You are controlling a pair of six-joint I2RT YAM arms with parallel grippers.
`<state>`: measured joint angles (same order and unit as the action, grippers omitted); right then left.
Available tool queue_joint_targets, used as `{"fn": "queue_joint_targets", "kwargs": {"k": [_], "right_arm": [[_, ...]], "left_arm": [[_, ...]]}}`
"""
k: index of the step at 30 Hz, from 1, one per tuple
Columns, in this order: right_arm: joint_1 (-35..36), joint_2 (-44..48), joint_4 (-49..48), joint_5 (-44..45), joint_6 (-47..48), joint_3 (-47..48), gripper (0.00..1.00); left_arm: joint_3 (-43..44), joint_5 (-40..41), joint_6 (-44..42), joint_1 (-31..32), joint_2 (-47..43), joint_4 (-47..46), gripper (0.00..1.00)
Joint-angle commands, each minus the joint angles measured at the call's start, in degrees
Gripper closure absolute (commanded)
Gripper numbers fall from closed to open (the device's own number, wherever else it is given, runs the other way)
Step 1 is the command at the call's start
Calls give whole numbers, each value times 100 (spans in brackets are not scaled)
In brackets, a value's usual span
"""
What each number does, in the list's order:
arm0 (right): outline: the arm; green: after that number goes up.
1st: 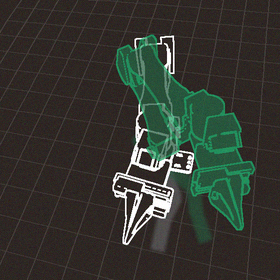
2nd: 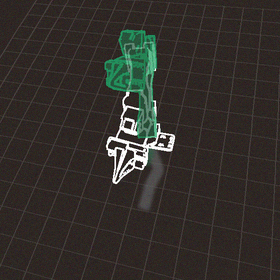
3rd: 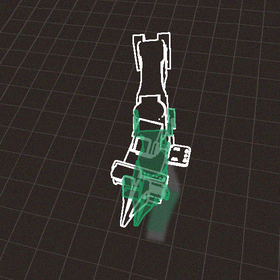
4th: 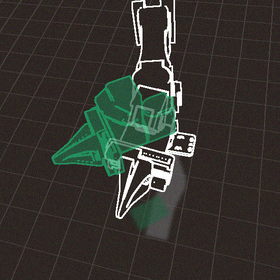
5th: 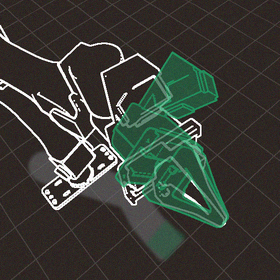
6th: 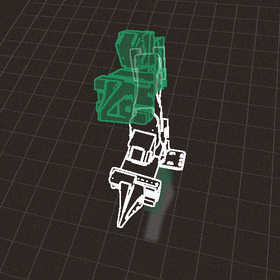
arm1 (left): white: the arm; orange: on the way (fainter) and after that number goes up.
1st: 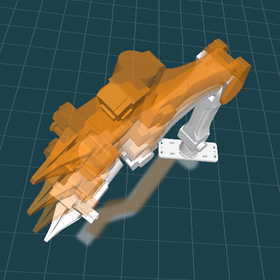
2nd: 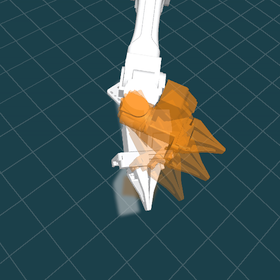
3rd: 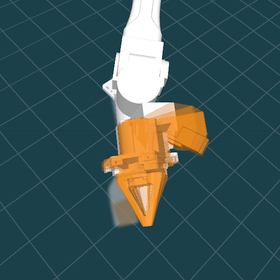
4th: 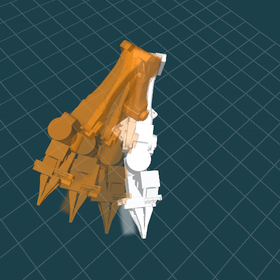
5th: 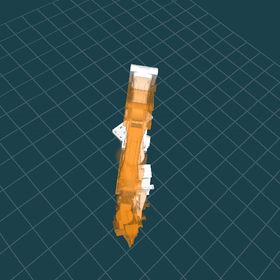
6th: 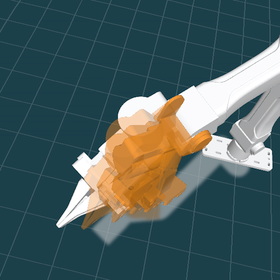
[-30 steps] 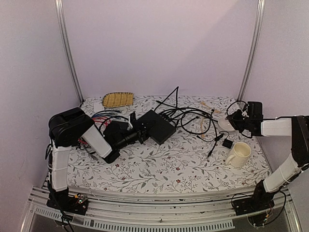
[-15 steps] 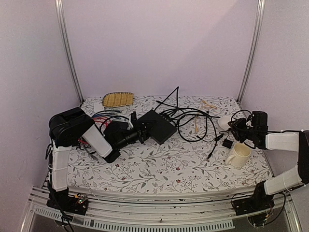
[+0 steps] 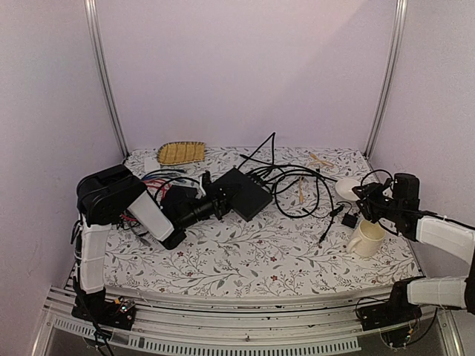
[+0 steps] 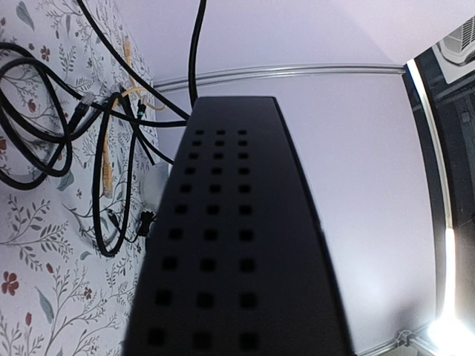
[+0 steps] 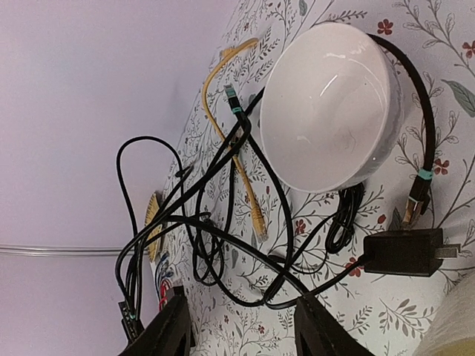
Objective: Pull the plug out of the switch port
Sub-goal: Place the connector at the corner of the board, then pull the connector from the switch port.
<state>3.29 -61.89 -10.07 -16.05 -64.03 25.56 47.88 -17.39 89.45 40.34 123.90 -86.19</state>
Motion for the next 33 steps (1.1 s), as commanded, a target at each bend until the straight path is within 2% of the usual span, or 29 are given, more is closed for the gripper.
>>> {"fn": "queue_joint_targets", "kwargs": {"k": [1,7,15,25,33], "right_arm": [[266,233,392,217,385,279,51],[736,106,335,-16,890,712,52],[1814,-459,329,-139,1522,1427,53],[2705,-1360,-1283,-1039,1331,1257,57],[2993,-1929,-2288,-1209,1011,1020,59]], "left_arm": [[179,-57,9,14,11,-1178,100],[180,-295,3,9,39,-1172,100],[185,-527,-21,18,9,-1185,100],[196,-817,-55,9,-32,-1145,100],[204,-970,-35,18,-67,-1169,100]]}}
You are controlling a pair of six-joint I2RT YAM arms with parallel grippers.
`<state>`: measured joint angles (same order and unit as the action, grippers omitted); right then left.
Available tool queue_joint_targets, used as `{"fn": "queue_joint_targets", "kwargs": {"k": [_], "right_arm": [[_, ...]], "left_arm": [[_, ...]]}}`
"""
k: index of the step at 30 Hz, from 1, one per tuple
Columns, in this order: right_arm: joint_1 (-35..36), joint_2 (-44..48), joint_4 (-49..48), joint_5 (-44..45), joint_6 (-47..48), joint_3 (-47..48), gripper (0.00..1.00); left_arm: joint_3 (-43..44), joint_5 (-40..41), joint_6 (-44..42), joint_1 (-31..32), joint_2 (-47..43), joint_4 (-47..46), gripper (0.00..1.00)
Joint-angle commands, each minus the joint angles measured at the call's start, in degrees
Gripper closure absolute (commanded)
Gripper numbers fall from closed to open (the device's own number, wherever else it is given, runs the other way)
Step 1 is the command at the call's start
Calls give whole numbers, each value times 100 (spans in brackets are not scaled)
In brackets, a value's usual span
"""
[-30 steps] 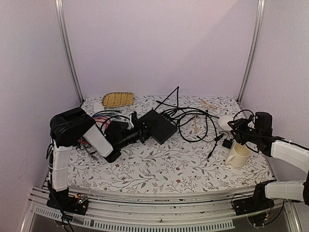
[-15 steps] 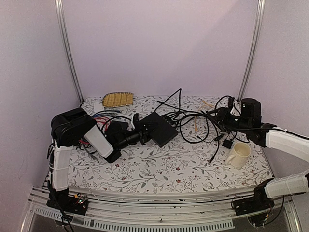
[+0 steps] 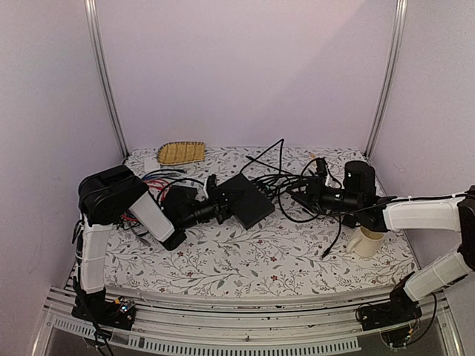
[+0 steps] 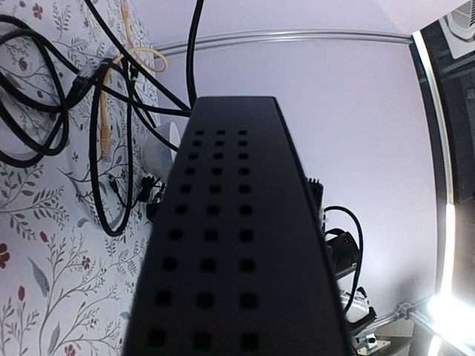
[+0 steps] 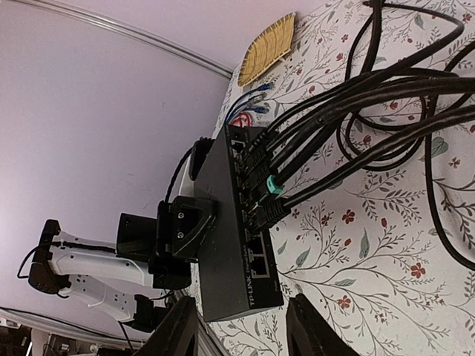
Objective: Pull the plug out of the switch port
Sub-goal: Pull the connector from the switch port.
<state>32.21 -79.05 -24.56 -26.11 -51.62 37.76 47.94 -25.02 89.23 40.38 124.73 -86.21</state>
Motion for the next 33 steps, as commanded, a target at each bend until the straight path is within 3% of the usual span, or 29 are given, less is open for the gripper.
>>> {"fn": "queue_joint_targets", "kwargs": {"k": [1,8,33], "right_arm": [[106,-274,-1056,-233,-339,-258,59],[183,-718,-1901,-375,-844,-432,60],[348,-1938,-3169,-548,-1489,-115,61]], "left_arm": [[198,-224,-9,14,-157,-1163,100],[232,-359,-111,22,-253,-1041,100],[365,-434,-127,84,-237,-927,100]]}}
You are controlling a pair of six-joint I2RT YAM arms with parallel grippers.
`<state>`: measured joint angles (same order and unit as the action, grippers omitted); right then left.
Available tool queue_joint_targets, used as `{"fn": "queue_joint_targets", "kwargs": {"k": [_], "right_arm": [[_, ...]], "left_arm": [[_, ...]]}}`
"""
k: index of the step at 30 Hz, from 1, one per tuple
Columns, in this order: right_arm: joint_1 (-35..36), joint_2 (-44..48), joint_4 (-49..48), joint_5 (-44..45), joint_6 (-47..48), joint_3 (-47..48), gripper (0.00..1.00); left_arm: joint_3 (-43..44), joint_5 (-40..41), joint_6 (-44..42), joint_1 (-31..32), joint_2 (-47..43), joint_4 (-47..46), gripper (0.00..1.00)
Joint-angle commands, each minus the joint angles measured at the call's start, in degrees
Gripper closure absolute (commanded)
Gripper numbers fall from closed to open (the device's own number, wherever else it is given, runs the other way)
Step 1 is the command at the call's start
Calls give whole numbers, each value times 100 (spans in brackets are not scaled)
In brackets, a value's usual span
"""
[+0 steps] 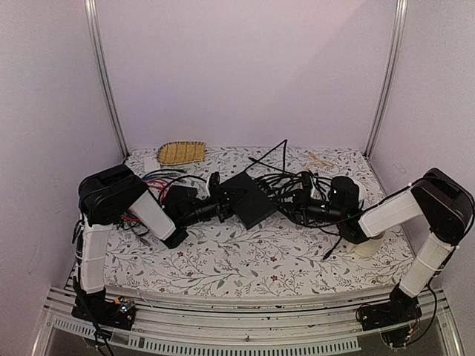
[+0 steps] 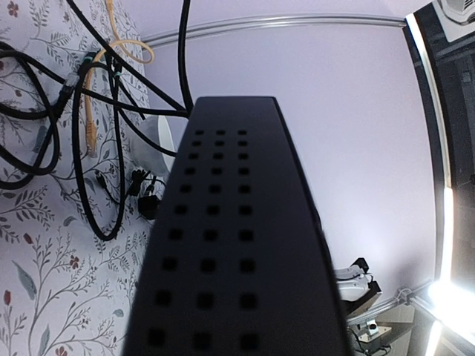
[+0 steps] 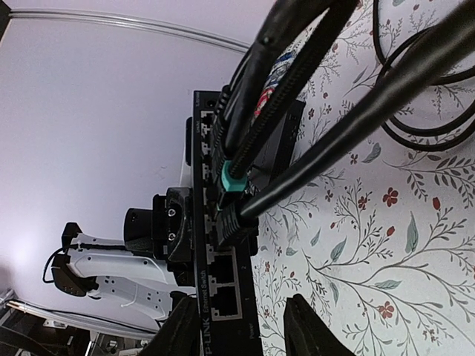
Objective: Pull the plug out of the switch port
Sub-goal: Pull the connector from the switch port.
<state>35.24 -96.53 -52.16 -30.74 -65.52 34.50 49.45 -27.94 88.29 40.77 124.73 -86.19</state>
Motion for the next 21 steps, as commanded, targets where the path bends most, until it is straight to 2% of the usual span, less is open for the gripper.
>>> {"fn": "queue_joint_targets", "kwargs": {"k": [1,21], "right_arm": [[44,-227,-451,-96,-129,234,60],[37,-636,-608,-166,-308,634,61]], "left_arm": [[206,-141,-36,45,-246,-923,100],[196,-161,-40,52,-273,-928,100]]}}
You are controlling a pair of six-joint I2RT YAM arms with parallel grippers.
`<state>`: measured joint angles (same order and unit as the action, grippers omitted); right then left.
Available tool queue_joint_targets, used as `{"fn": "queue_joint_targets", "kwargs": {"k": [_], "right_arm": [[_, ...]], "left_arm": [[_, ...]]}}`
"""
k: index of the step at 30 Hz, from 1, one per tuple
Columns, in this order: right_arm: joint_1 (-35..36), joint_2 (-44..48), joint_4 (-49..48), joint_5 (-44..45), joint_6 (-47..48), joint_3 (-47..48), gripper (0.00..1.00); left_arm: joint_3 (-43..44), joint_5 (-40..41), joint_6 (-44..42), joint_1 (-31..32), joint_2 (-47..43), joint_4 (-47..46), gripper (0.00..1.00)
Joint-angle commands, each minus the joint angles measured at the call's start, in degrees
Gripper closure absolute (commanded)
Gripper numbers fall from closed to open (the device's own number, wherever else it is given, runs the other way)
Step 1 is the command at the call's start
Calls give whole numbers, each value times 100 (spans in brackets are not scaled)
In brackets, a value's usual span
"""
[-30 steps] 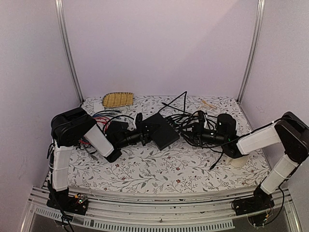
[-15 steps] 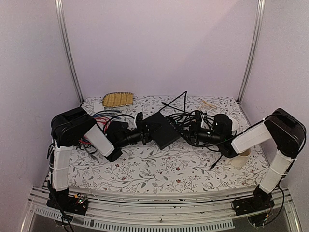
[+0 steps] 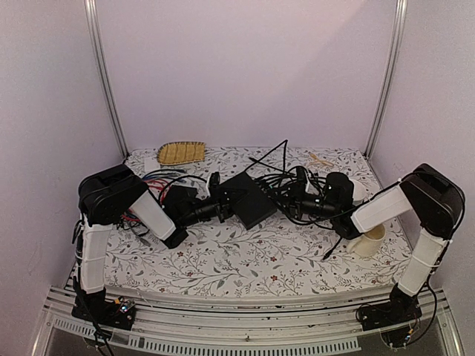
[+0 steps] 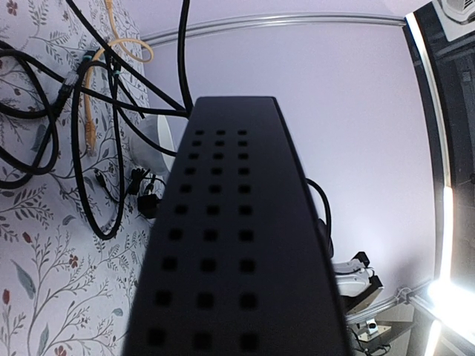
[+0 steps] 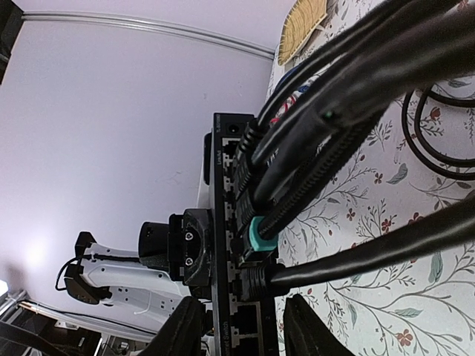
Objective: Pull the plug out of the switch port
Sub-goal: Pull the connector from the switch port.
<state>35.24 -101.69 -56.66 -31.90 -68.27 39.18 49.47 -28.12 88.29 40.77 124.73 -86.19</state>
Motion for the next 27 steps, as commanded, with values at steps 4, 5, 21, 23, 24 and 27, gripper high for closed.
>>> {"fn": "queue_joint_targets", "kwargs": {"k": [4,5,21,23,24,27], "right_arm": [[41,-205,-187,-58,-77,246,61],[39,-222,-188,-61,-80,267,61],[35,-464,-399,-122,-271,426,76],[35,-483,-422,-116,-291,426,78],[35,-490,-431,-120,-305,425,79],[35,-522,-471,-134,-339,450,82]], "left_arm": [[190,-137,-49,51,-282,-930,100],[182,-137,-53,52,-282,-934,100],[185,-115,-53,53,-291,-961,100],[185,-119,-53,53,-283,-967,100],[185,-117,-53,53,-282,-962,100],[185,-115,-49,53,-282,-970,100]]}}
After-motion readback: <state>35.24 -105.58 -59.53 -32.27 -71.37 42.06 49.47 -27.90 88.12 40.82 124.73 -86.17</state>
